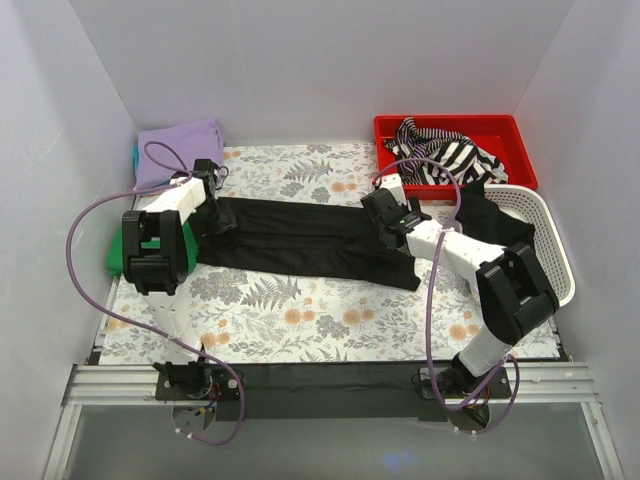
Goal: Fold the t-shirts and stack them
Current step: Fold the tshirt
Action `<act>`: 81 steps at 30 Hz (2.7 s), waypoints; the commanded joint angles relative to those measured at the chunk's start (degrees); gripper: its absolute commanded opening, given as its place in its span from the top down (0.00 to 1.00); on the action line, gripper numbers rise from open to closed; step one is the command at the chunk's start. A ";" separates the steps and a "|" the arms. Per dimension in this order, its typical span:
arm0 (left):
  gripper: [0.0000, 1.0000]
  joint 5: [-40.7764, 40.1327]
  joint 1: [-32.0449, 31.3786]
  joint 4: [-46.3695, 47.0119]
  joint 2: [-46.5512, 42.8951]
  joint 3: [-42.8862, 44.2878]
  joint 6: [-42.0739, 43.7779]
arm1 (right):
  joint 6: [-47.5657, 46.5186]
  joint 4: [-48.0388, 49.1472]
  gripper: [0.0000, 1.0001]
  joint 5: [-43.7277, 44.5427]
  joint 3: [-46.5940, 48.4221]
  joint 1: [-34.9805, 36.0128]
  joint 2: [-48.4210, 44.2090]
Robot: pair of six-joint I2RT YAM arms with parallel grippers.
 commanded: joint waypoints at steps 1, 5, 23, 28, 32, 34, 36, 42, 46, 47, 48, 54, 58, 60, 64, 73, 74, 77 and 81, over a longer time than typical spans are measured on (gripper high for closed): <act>0.33 -1.85 0.40 3.23 -8.34 0.78 0.25 | -2.24 3.65 0.16 0.08 3.56 -1.38 -3.12; 0.33 1.84 0.31 2.96 -10.28 1.93 -0.71 | -4.53 3.30 0.16 -8.16 3.65 -2.26 -5.75; 0.32 25.32 -9.36 14.38 -2.73 -1.59 -2.56 | 2.67 -1.71 0.44 -33.31 -3.47 -2.88 -8.22; 0.33 20.14 -9.44 11.85 0.79 1.57 -3.26 | 5.30 -0.39 0.41 -33.77 -2.86 -2.88 -3.32; 0.36 19.25 -10.06 9.65 2.20 -1.13 -3.17 | 7.76 -1.71 0.38 -31.04 0.31 -3.23 2.49; 0.37 19.78 -10.50 9.99 1.85 -3.07 -3.52 | 7.07 -2.67 0.37 -33.21 3.54 -3.49 6.01; 0.38 20.04 -11.37 10.52 0.72 -6.14 -4.13 | 6.89 -2.59 0.37 -32.97 5.05 -3.49 8.81; 0.39 21.36 -14.18 11.22 -3.33 -12.38 -6.94 | 3.91 -5.84 0.37 -31.74 15.15 -3.67 17.60; 0.40 24.09 -16.91 12.10 -7.80 -18.79 -10.28 | 1.62 -9.26 0.37 -32.44 23.94 -3.75 24.55; 0.40 23.74 -18.57 12.45 -9.04 -19.86 -11.07 | 1.36 -9.79 0.37 -32.35 25.61 -3.75 25.78; 0.40 23.30 -19.28 12.54 -10.09 -20.83 -12.82 | 1.18 -10.06 0.37 -32.00 27.89 -3.84 27.97; 0.40 23.56 -21.84 12.90 -19.58 -29.18 -17.84 | -0.84 -14.00 0.37 -32.62 39.31 -3.93 37.46; 0.40 22.95 -22.63 12.63 -25.74 -33.22 -21.09 | -2.77 -16.39 0.37 -33.66 48.46 -4.02 42.22; 0.40 23.12 -22.98 12.19 -27.94 -34.63 -22.59 | -4.09 -16.48 0.36 -34.72 52.24 -4.02 44.06; 0.40 24.35 -24.03 12.37 -31.37 -36.39 -25.05 | -6.55 -17.79 0.33 -40.68 58.75 -3.93 47.94; 0.40 25.41 -30.88 16.49 -30.76 -41.92 -29.97 | -12.97 -24.65 0.29 -53.45 68.86 -1.74 56.64; 0.40 25.23 -31.33 16.76 -30.76 -42.19 -30.32 | -15.23 -25.00 0.29 -53.36 68.87 -1.47 56.91; 0.42 22.17 -33.35 17.02 -33.03 -40.36 -31.56 | -16.93 -25.79 0.30 -51.26 68.25 -0.86 56.39; 0.42 17.77 -33.79 15.71 -34.98 -31.93 -29.02 | -16.93 -24.65 0.31 -50.46 65.70 -0.68 54.10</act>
